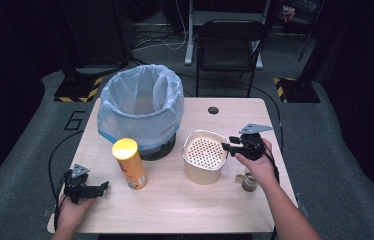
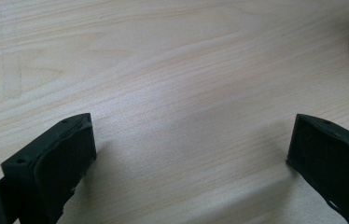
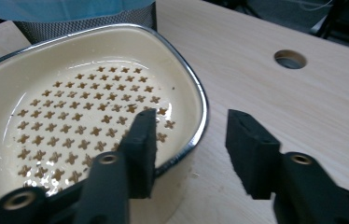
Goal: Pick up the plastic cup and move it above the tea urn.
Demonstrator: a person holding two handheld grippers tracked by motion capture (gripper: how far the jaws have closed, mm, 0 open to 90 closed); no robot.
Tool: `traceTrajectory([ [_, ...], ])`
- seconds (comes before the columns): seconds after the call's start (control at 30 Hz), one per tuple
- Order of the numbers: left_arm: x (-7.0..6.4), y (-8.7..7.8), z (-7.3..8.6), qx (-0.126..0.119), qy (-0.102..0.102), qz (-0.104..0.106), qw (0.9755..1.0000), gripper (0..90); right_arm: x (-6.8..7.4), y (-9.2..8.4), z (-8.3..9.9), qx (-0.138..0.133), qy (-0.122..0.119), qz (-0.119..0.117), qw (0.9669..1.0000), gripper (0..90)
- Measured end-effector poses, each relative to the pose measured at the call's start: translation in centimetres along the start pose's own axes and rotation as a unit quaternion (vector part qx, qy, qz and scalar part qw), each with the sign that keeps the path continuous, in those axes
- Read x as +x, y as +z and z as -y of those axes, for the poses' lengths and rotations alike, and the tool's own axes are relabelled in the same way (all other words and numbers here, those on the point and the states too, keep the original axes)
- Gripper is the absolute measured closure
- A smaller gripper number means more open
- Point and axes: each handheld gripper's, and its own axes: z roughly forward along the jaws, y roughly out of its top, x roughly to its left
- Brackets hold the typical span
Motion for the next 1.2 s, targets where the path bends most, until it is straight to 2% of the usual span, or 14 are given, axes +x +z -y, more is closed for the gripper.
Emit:
traceTrajectory([
  [0.17,0.0,0.0,0.0,-0.002,-0.001,-0.001,1.0000,0.7,0.8,0.5,-0.2,0.015,-0.012,0.000,0.9998,62.2],
  [0.2,-0.1,0.0,0.1,-0.002,-0.004,0.000,1.0000,0.7,1.1,0.4,-0.1,0.019,-0.010,0.000,0.9998,62.6],
  [0.23,-0.1,0.1,0.1,-0.004,-0.005,0.000,1.0000,0.7,1.3,0.3,0.0,0.019,-0.019,-0.003,0.9996,63.0],
  [0.37,-0.1,0.1,0.1,-0.007,0.001,0.000,1.0000,0.7,2.3,-0.6,0.8,0.019,-0.029,-0.014,0.9993,62.0],
  [0.57,-0.1,0.1,0.1,-0.007,0.001,0.000,1.0000,0.7,4.1,-2.5,2.6,0.009,-0.023,-0.024,0.9994,59.3],
  [0.7,-0.1,0.1,0.1,-0.008,0.000,0.000,1.0000,0.7,5.2,-3.8,3.8,0.004,-0.011,-0.034,0.9994,58.9],
  [0.9,-0.1,0.1,0.1,-0.008,0.001,0.000,1.0000,0.7,6.1,-4.9,4.8,0.000,0.003,-0.044,0.9990,56.1],
  [0.97,-0.1,0.1,0.1,-0.008,0.000,0.000,1.0000,0.7,6.2,-5.4,4.9,-0.006,0.003,-0.045,0.9990,49.2],
  [1.03,-0.1,0.1,0.1,-0.008,0.001,0.000,1.0000,0.7,6.2,-6.1,4.7,-0.026,-0.006,-0.029,0.9992,38.5],
  [1.1,-0.1,0.1,0.1,-0.008,0.001,0.000,1.0000,0.7,5.6,-7.1,4.3,-0.050,-0.018,-0.016,0.9985,31.7],
  [1.2,-0.1,0.1,0.1,-0.008,0.001,0.000,1.0000,0.7,4.6,-8.0,4.1,-0.067,-0.029,0.007,0.9973,24.6],
])
